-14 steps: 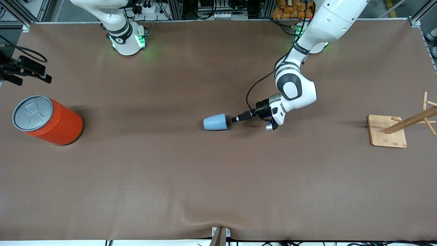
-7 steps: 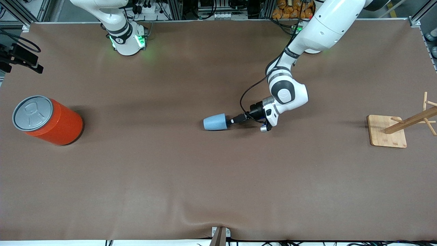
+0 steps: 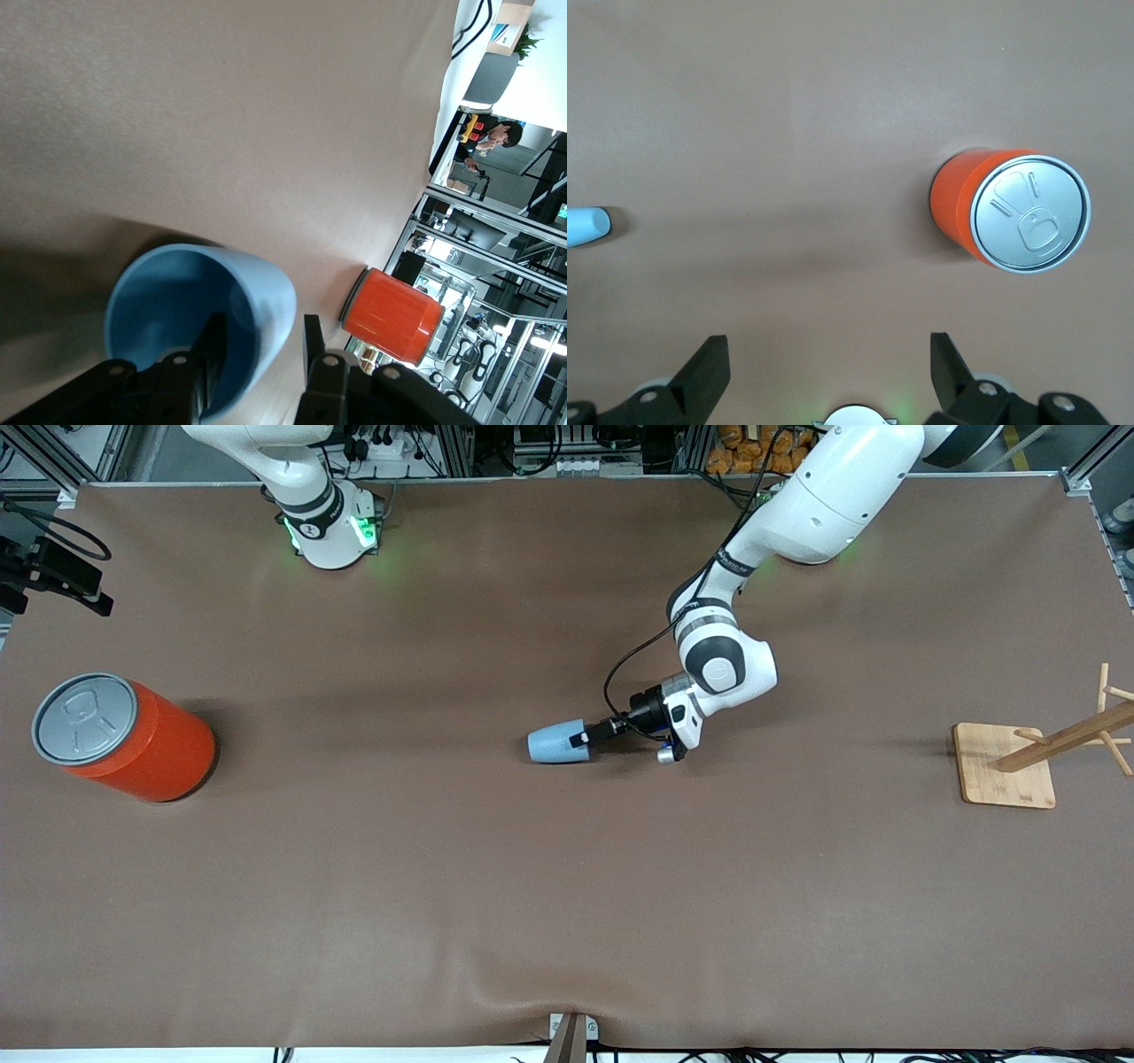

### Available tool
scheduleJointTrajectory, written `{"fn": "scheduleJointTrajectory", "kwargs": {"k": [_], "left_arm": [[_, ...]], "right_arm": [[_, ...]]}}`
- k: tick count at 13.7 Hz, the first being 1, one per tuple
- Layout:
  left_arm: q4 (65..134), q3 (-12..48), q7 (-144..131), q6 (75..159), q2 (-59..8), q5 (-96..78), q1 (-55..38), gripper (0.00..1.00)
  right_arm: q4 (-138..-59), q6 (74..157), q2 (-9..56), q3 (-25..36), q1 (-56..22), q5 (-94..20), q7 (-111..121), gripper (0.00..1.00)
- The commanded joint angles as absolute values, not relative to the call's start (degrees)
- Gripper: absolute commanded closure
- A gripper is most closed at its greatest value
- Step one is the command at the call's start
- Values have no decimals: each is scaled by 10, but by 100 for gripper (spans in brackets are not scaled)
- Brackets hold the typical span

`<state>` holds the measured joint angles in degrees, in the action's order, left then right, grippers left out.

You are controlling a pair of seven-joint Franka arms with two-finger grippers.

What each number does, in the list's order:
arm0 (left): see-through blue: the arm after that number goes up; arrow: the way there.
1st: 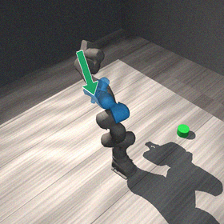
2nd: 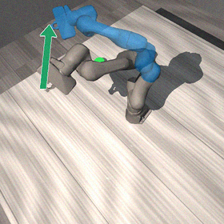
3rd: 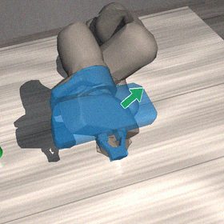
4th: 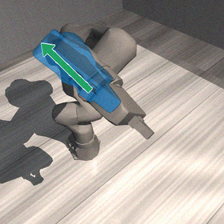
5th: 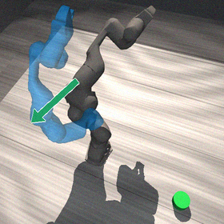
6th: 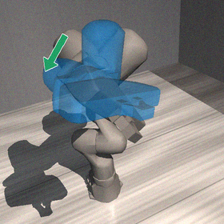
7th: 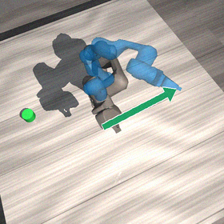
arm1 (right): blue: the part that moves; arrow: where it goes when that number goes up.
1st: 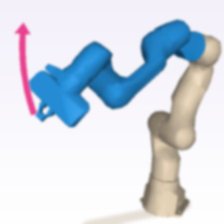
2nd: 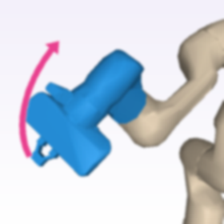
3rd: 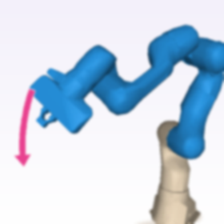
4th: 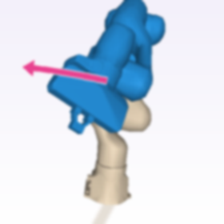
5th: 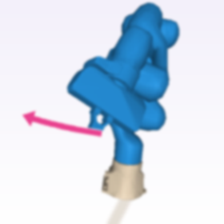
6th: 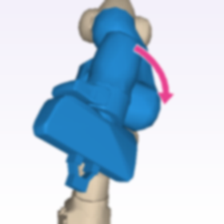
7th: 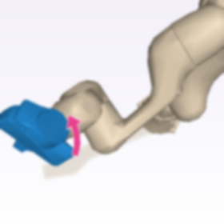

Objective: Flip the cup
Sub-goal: 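Grasp the blue cup's base with the left gripper, then rotate the cup upright with the left gripper and set it down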

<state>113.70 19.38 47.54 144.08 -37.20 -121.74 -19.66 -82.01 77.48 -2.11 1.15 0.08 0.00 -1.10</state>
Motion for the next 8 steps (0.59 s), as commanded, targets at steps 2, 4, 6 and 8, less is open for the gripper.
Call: {"fn": "scheduleJointTrajectory", "kwargs": {"k": [2, 4, 6, 8], "left_arm": [[1123, 194, 497, 1451, -382, -1238, -201, 99], [1122, 194, 490, 1451, -374, -1238, -198, 100], [1121, 193, 484, 1461, -355, -1236, -186, 100], [1121, 190, 453, 1472, -330, -1227, -178, 100]], "right_arm": [[-818, 776, -8, 11, 5, 5, -7, 0], [-816, 779, 2, 11, 2, 8, -7, 0], [-817, 782, 9, 11, 0, 4, -7, 0], [-817, 781, 10, 11, -3, 4, -8, 0]]}}
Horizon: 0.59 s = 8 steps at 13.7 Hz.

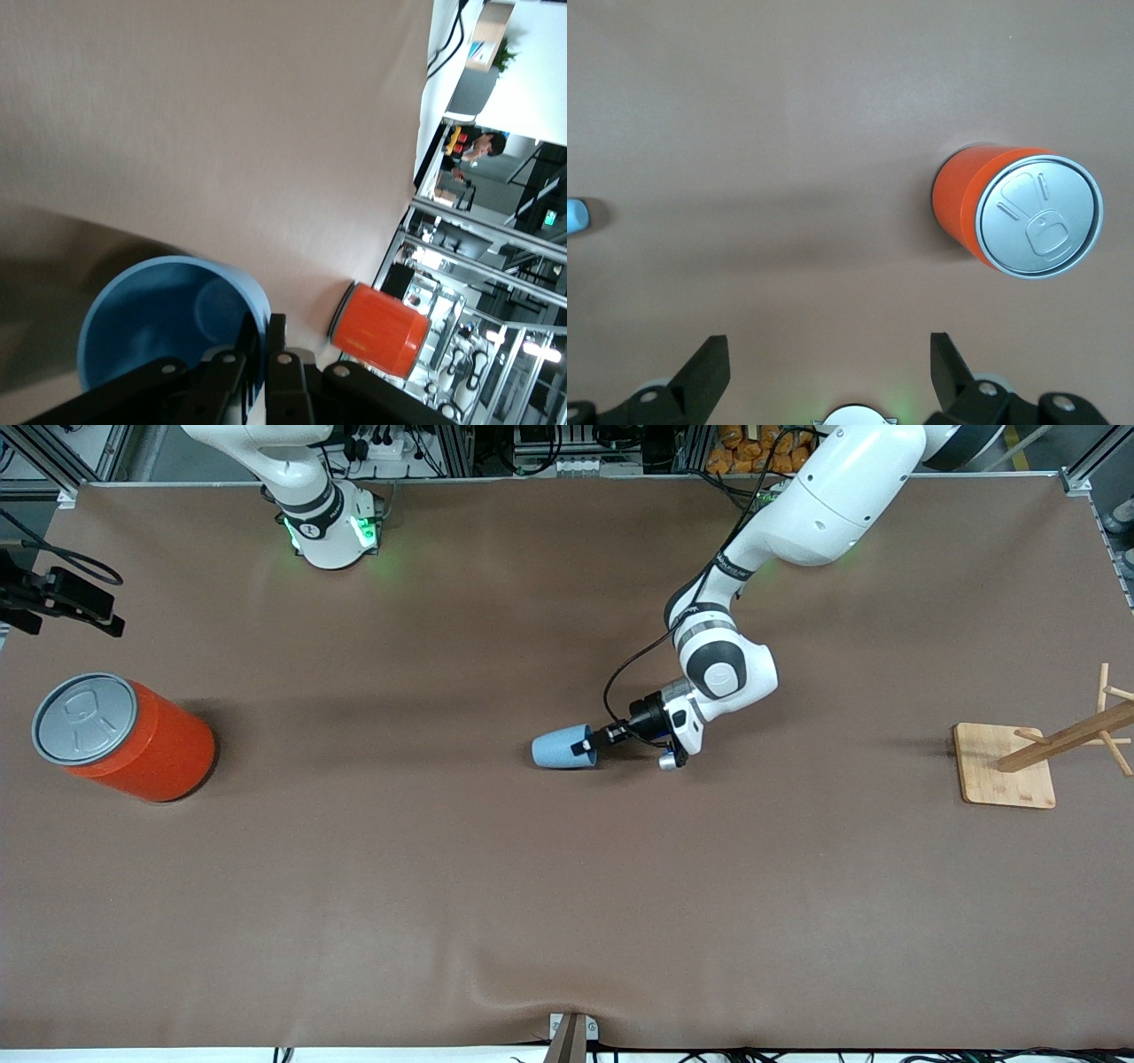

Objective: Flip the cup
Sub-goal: 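Rotate the cup upright with the left gripper and set it down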

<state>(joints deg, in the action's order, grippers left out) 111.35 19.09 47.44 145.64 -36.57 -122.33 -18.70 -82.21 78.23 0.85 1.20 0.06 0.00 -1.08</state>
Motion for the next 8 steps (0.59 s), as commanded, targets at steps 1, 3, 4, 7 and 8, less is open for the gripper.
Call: {"fn": "scheduleJointTrajectory", "kwargs": {"k": [1, 3, 4, 7, 8], "left_arm": [[1121, 187, 444, 1474, -314, -1224, -170, 100], [1121, 187, 441, 1488, -290, -1219, -145, 100], [1121, 187, 434, 1488, -282, -1209, -130, 100], [1121, 187, 372, 1488, -257, -1137, -85, 100], [1119, 188, 339, 1488, -249, -1096, -68, 100]], "right_arm": [[-817, 781, 10, 11, -3, 4, -8, 0], [-817, 779, 10, 11, -4, 4, -11, 0], [-817, 778, 10, 11, -3, 6, -11, 0], [-817, 776, 9, 12, 3, 12, -12, 0], [-817, 776, 8, 13, 5, 12, -12, 0]]}}
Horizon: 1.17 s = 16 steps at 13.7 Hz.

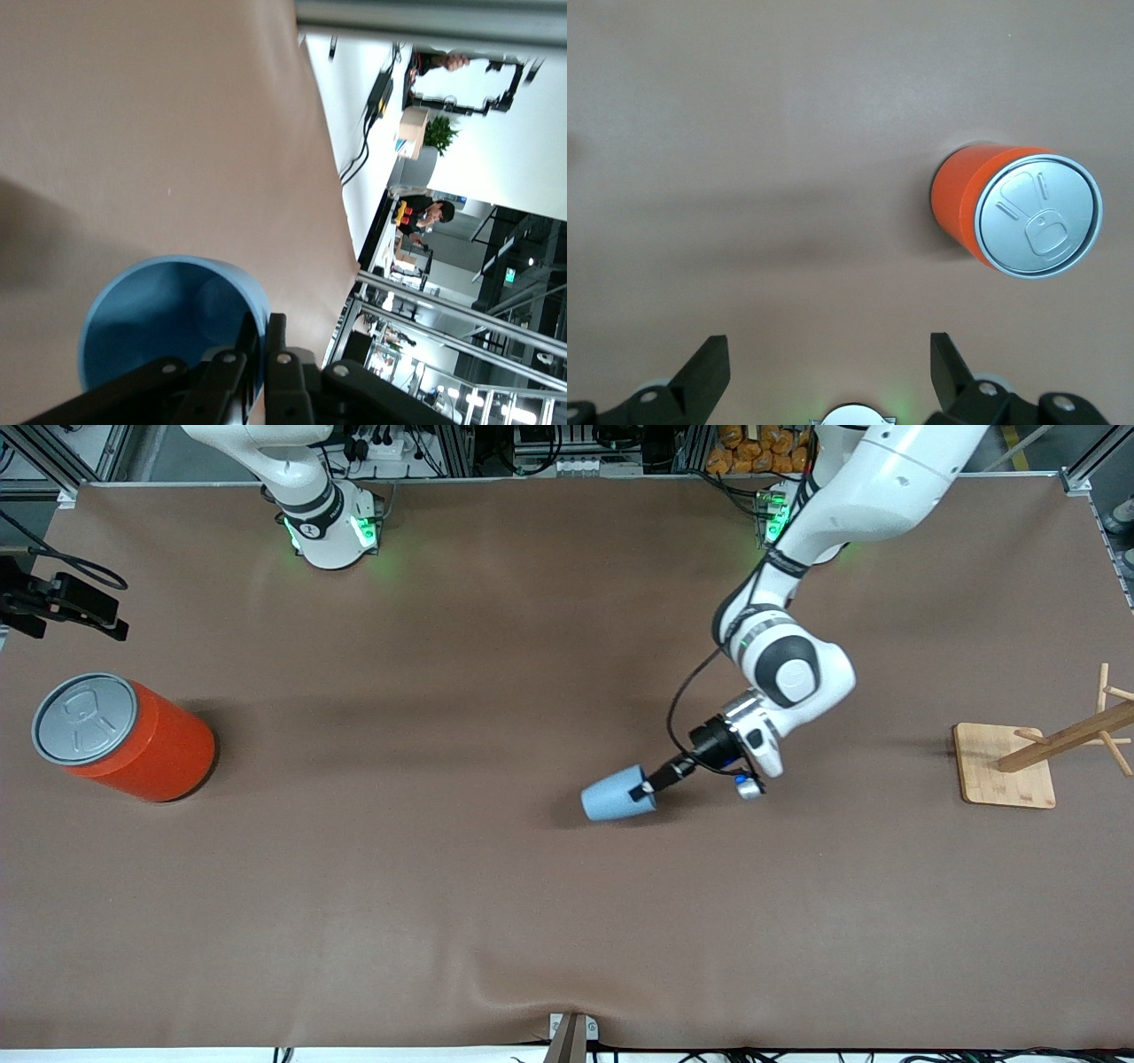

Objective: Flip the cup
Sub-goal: 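Rotate the cup upright with the left gripper and set it down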

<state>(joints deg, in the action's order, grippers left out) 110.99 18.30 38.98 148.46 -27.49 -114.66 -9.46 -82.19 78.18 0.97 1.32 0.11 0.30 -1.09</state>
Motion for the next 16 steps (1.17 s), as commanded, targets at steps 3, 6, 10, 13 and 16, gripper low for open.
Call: {"fn": "scheduleJointTrajectory", "kwargs": {"k": [3, 6, 10, 13, 16], "left_arm": [[1116, 188, 210, 1485, -226, -921, -13, 100], [1127, 188, 147, 1482, -220, -756, 41, 100], [1135, 185, 139, 1481, -220, -559, 95, 100], [1136, 184, 133, 1479, -218, -390, 131, 100], [1136, 178, 52, 1441, -212, -230, 137, 100]], "right_arm": [[-817, 775, 9, 13, 4, 12, -13, 0], [-817, 775, 9, 13, 4, 12, -13, 0], [-817, 775, 8, 13, 4, 12, -14, 0], [-816, 775, 8, 14, 4, 12, -15, 0], [-816, 775, 8, 14, 5, 12, -14, 0]]}}
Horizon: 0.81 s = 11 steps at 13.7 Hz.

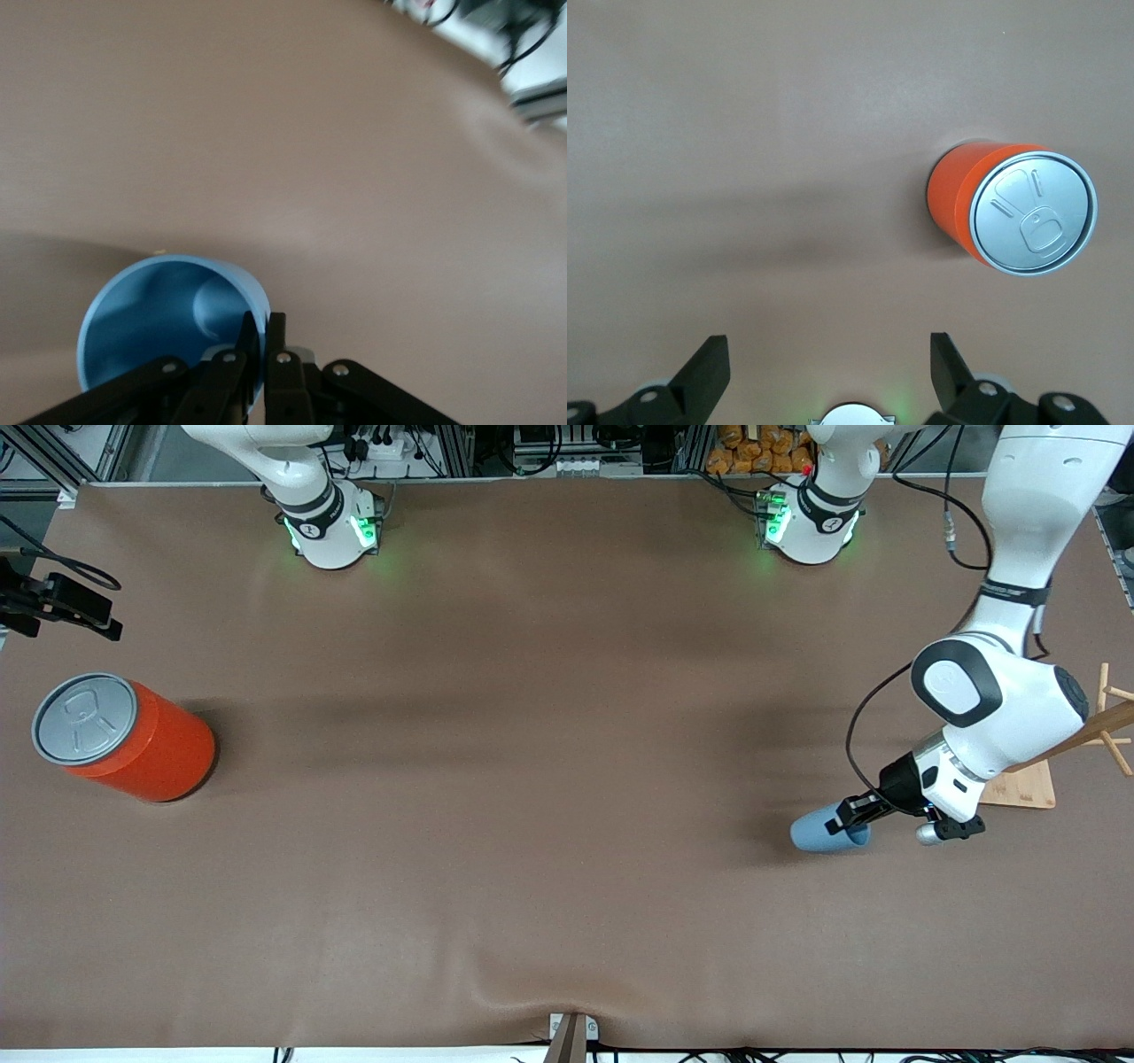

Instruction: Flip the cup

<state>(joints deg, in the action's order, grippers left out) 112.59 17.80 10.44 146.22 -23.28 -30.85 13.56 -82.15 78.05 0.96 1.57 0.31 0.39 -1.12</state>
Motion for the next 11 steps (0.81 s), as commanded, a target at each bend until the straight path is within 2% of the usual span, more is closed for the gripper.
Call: {"fn": "scheduleJointTrajectory", "kwargs": {"k": [1, 5, 11], "left_arm": [[1136, 177, 12, 1437, -205, -166, 137, 100], [1138, 183, -152, 1387, -193, 2, 134, 100], [1158, 184, -258, 1394, -208, 13, 99, 100]], "right_arm": [[-817, 774, 8, 13, 4, 11, -14, 0], [-817, 774, 8, 13, 4, 11, -14, 0], [-817, 775, 9, 13, 3, 11, -14, 0]]}}
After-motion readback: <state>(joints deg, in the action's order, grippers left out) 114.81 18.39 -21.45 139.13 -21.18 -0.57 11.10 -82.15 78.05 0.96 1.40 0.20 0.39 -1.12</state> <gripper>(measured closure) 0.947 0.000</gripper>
